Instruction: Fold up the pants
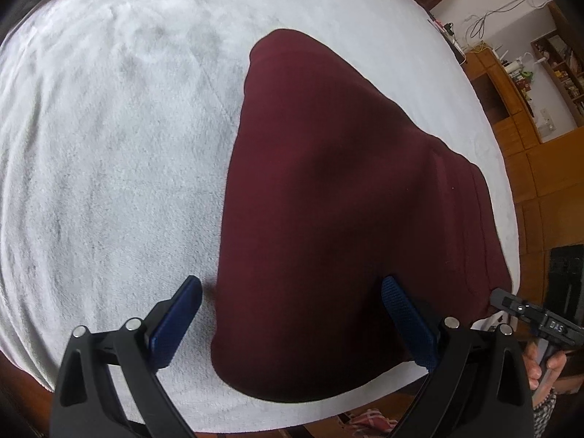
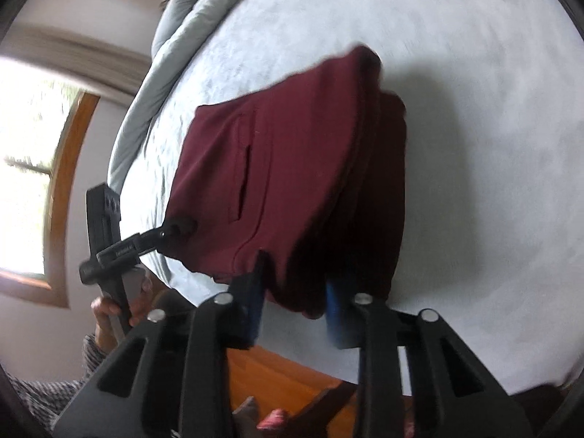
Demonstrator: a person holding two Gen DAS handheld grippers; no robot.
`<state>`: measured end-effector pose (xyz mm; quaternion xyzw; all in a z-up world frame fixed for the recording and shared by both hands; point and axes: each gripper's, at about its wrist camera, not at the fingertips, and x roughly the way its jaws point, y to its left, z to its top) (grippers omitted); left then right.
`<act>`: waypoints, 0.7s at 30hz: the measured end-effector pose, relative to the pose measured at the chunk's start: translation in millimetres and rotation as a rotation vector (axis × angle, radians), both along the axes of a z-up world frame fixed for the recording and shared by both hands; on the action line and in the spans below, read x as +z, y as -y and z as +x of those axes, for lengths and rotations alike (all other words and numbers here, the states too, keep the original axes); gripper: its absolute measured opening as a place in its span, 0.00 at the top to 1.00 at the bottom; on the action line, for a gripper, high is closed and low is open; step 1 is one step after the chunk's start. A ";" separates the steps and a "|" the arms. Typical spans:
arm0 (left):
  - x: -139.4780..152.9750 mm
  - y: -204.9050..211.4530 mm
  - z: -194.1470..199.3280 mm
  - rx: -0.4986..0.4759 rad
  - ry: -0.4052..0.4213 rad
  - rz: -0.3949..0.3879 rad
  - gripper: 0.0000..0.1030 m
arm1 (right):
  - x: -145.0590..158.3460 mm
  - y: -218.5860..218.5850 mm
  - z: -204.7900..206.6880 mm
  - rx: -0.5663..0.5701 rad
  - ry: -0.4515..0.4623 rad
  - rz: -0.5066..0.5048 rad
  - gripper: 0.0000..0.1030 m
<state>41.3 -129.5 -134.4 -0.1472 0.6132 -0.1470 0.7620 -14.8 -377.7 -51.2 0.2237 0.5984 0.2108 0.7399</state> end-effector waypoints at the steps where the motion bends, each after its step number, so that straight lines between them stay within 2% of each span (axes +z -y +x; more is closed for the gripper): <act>1: 2.3 -1.3 -1.7 -0.002 0.006 0.000 0.04 | 8.5 1.6 -0.6 -0.001 0.019 -0.001 0.78; 5: 11.2 -2.7 -4.3 -0.013 0.036 -0.001 0.04 | 27.9 12.4 -1.4 -0.015 0.056 -0.021 0.81; 6: 10.0 -1.7 -3.0 -0.016 0.034 -0.002 0.04 | 24.0 14.6 -1.3 -0.020 0.044 -0.028 0.86; 9: -1.6 0.3 3.4 -0.018 0.002 -0.002 0.03 | -7.5 15.2 -0.8 -0.029 -0.040 -0.071 0.86; 11: -6.3 2.7 9.5 -0.016 -0.017 -0.022 0.03 | -20.2 19.6 -2.8 -0.051 -0.061 -0.022 0.85; 12: -7.4 1.8 11.9 -0.015 -0.025 -0.037 0.03 | -19.0 19.6 -3.5 -0.048 -0.050 -0.013 0.84; 15: -9.2 -2.3 22.9 -0.013 -0.046 -0.103 0.04 | -10.7 20.1 -5.4 -0.038 -0.016 0.000 0.65; 18: -18.8 -6.2 38.3 -0.018 -0.094 -0.185 0.05 | -8.1 23.0 -7.4 -0.046 0.003 0.017 0.62; 19: -20.7 -7.5 40.7 -0.012 -0.102 -0.204 0.11 | -8.2 24.4 -8.1 -0.056 0.003 0.024 0.60; 20: -22.1 -7.5 43.2 -0.018 -0.108 -0.226 0.22 | -9.8 26.2 -8.9 -0.063 0.000 0.035 0.58; 21: -23.9 -8.4 39.1 -0.023 -0.108 -0.220 0.23 | -11.3 27.8 -9.7 -0.065 -0.002 0.043 0.58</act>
